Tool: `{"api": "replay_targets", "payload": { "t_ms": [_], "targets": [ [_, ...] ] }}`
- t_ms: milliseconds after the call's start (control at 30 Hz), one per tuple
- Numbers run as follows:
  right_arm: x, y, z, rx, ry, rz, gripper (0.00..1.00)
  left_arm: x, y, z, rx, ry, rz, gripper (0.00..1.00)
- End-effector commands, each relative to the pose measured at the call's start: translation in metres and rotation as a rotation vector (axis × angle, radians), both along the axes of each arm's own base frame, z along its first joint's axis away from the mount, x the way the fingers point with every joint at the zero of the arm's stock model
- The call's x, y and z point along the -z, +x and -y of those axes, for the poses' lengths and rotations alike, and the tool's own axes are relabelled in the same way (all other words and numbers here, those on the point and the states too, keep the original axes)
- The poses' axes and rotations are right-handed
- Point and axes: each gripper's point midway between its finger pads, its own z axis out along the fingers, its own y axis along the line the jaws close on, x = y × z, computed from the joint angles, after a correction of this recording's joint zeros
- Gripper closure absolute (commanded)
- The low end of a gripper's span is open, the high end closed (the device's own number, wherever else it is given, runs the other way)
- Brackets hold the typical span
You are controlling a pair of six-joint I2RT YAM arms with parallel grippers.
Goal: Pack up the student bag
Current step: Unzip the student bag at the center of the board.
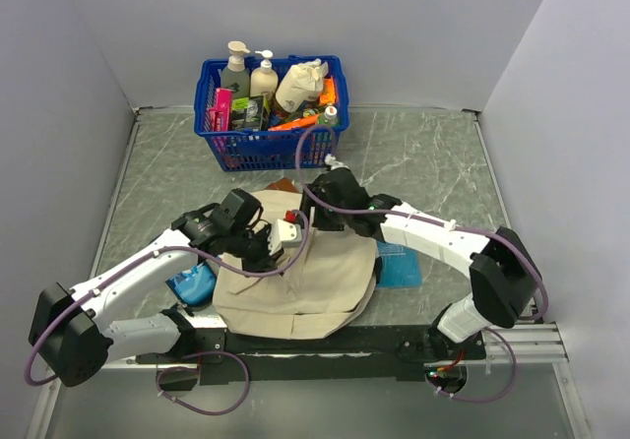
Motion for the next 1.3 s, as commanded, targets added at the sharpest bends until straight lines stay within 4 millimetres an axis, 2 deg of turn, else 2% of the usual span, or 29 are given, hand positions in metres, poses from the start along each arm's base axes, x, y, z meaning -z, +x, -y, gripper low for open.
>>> {"api": "replay_targets", "payload": {
  "t_ms": [0, 67, 100, 167, 300, 467, 533, 600, 633, 700, 767, 933, 1100, 1267],
  "targets": [
    [-0.022, -0.008, 0.0, 0.008, -0.121, 0.027, 0.28, -0.016, 0.001, 0.018, -0.038, -0.105, -0.026, 0.85],
    [-0.012, -0.014, 0.001, 0.001, -0.185, -0.002, 0.29, -0.017, -0.003, 0.017, -0.016, -0.104, -0.033, 0.78],
    [-0.016, -0.015, -0.005, -0.006, -0.191, 0.0, 0.3, -0.016, -0.005, 0.015, -0.003, -0.095, -0.03, 0.76],
    [-0.005, -0.019, -0.002, -0.002, -0.249, -0.03, 0.31, -0.023, -0.006, 0.014, 0.019, -0.103, -0.012, 0.72],
    [0.007, -0.02, -0.002, -0.003, -0.287, -0.061, 0.35, -0.042, -0.006, 0.016, 0.033, -0.136, 0.012, 0.68],
    [0.017, -0.02, 0.0, 0.0, -0.32, -0.077, 0.38, -0.061, 0.005, 0.006, -0.005, -0.129, 0.072, 0.65],
    [0.016, -0.021, 0.002, 0.002, -0.319, -0.076, 0.43, -0.065, 0.011, 0.001, -0.028, -0.127, 0.091, 0.64],
    [0.017, -0.023, 0.006, 0.005, -0.317, -0.071, 0.47, -0.062, 0.02, -0.005, -0.065, -0.107, 0.119, 0.64],
    [0.01, -0.023, 0.006, 0.008, -0.299, -0.055, 0.48, -0.057, 0.023, -0.007, -0.082, -0.093, 0.124, 0.64],
    [0.013, -0.028, 0.012, 0.012, -0.297, -0.056, 0.53, -0.051, 0.036, -0.008, -0.131, -0.075, 0.151, 0.64],
    [0.005, -0.029, 0.016, 0.023, -0.271, -0.037, 0.57, -0.049, 0.047, -0.004, -0.188, -0.088, 0.158, 0.65],
    [0.018, -0.041, 0.03, 0.033, -0.276, -0.049, 0.69, -0.035, 0.07, 0.007, -0.298, -0.11, 0.147, 0.66],
    [0.034, -0.047, 0.033, 0.031, -0.254, -0.061, 0.72, -0.02, 0.085, 0.022, -0.348, -0.115, 0.078, 0.64],
    [0.04, -0.044, 0.031, 0.026, -0.219, -0.052, 0.74, -0.018, 0.1, 0.037, -0.378, -0.133, 0.048, 0.61]
  ]
}}
